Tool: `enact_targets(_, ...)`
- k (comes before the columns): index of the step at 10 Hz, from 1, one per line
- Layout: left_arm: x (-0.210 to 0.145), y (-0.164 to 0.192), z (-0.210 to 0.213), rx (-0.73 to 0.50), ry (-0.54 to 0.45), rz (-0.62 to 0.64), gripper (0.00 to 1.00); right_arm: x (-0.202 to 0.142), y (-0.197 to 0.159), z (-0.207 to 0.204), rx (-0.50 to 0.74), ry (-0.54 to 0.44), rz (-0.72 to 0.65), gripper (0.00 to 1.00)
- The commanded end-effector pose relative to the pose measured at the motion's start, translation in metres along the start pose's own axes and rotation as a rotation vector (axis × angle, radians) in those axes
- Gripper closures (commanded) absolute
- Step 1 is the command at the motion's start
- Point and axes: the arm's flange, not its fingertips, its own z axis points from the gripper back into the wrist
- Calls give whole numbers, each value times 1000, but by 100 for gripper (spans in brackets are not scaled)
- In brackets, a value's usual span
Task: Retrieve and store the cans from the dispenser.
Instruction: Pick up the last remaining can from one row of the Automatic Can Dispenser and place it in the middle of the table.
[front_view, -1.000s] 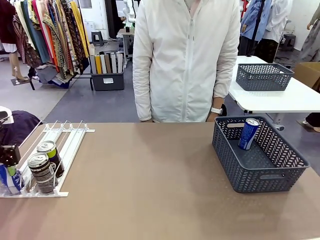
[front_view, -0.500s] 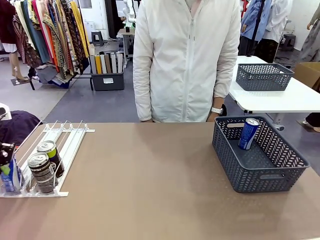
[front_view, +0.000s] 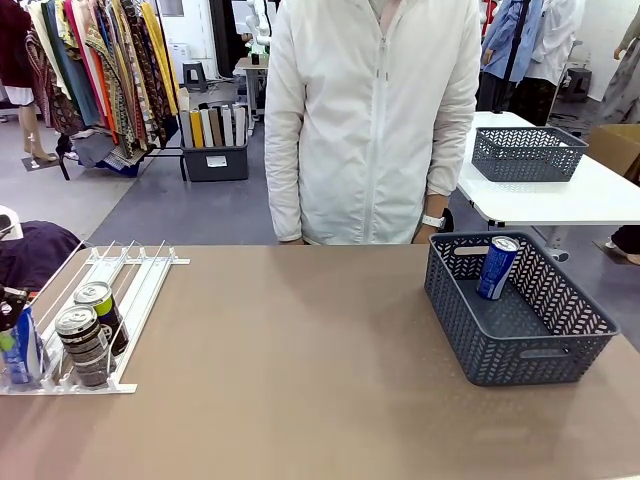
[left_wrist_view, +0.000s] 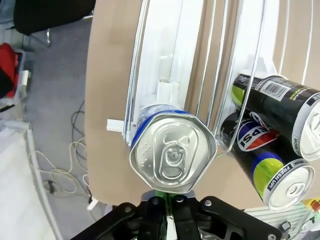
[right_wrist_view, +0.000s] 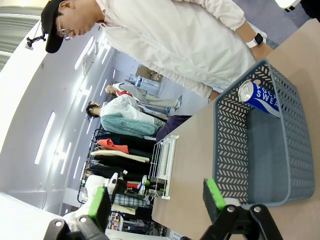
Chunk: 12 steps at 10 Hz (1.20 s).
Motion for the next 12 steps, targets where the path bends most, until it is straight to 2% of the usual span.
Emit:
enact_targets(1,0,-2,-1,9,11,12,100,3,3,-2,24,-19,5,0)
enact_targets(2,0,-2,-1,1,18,6,43,3,3,-2,24,-19,5,0)
enact_targets(3,0,-2,-1,-6,20,11,0,3,3,-2,24,-19,5,0)
enact_targets(11,-4,3,6,6,16,31,0,3,3,-2,24,-19,5,0)
enact_targets(12,-8,10,21,-5,-29,41,0,3,3,-2,24,-19,5,0)
